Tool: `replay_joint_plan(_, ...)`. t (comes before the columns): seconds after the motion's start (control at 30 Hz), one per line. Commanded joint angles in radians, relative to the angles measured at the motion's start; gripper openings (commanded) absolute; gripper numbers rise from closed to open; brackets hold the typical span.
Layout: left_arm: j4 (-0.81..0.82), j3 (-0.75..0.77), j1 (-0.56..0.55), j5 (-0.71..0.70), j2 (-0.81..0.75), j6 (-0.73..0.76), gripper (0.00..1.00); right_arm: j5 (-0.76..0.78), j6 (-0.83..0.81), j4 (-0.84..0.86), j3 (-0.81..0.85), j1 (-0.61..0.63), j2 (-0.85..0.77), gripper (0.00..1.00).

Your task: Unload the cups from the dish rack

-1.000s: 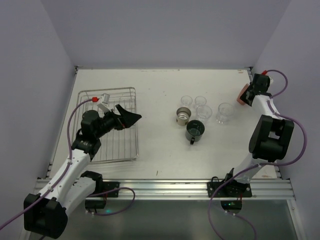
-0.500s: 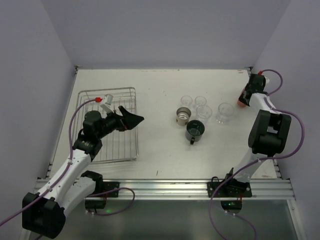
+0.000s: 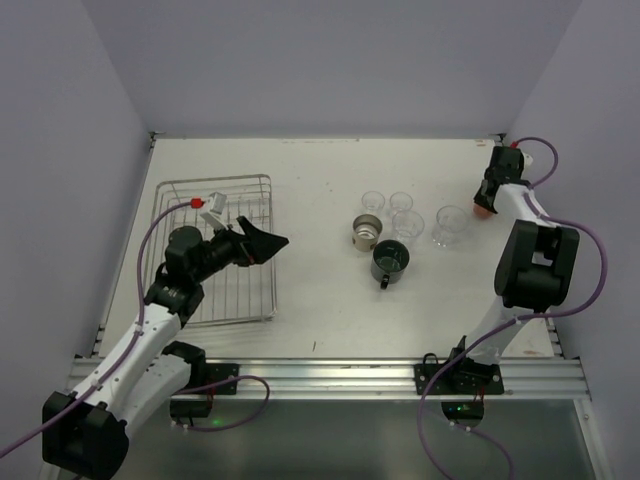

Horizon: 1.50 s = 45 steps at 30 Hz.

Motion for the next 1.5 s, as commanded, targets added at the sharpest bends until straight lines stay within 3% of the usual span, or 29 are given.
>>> replay_joint_plan(0.0,0.012,-0.014,-0.010,0.009,-0.022,0.012,1.00,0.031,0.013,-0.024,0.044,0.011,0.007,0.00)
replay_joint_plan(0.57,0.001,-0.046,-0.010,0.035,-0.066,0.009,1.00,0.057,0.066,-0.091,-0.089,0.049,-0.011,0.00)
replay_joint_plan(1.47,-0.046,-0.055,-0.009,0.060,-0.098,0.026,1.00,0.107,0.143,-0.193,-0.125,0.054,-0.045,0.00)
